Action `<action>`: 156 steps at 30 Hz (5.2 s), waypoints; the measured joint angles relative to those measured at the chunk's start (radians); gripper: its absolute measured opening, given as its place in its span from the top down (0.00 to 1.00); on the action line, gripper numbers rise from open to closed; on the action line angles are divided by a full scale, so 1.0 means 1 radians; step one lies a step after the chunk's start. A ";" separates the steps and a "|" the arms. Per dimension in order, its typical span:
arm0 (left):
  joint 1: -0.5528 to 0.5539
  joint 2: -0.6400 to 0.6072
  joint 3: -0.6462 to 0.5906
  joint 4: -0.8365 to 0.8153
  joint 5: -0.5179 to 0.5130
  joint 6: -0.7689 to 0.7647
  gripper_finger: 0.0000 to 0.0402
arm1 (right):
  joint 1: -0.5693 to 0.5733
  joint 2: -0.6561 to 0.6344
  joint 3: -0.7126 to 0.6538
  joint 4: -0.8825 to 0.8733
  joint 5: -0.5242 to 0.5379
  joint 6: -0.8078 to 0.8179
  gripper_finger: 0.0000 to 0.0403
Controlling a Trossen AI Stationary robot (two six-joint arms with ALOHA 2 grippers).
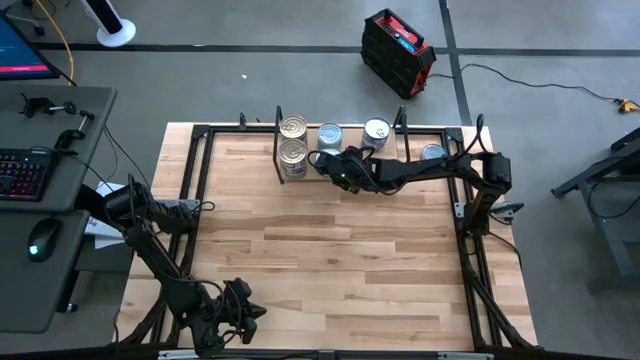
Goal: Stack canned seafood by type on shelf
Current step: Stack the green white tuna can on top of the other green white tuna can on the shelf, then stack the green white tuna can on top of the other green white tuna cans on the shelf
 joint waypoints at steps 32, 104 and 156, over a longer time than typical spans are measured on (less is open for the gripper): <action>0.077 0.000 0.000 0.032 0.130 0.131 1.00 | 0.635 -0.115 -0.130 -0.709 -0.361 -0.109 0.17; 0.851 -0.942 0.000 -0.523 0.390 1.035 1.00 | -0.746 -0.483 -0.603 -0.408 0.007 -0.217 1.00; 0.850 -0.934 0.000 -0.523 0.364 1.023 1.00 | -0.245 -0.580 -0.603 -0.951 -0.200 -0.384 1.00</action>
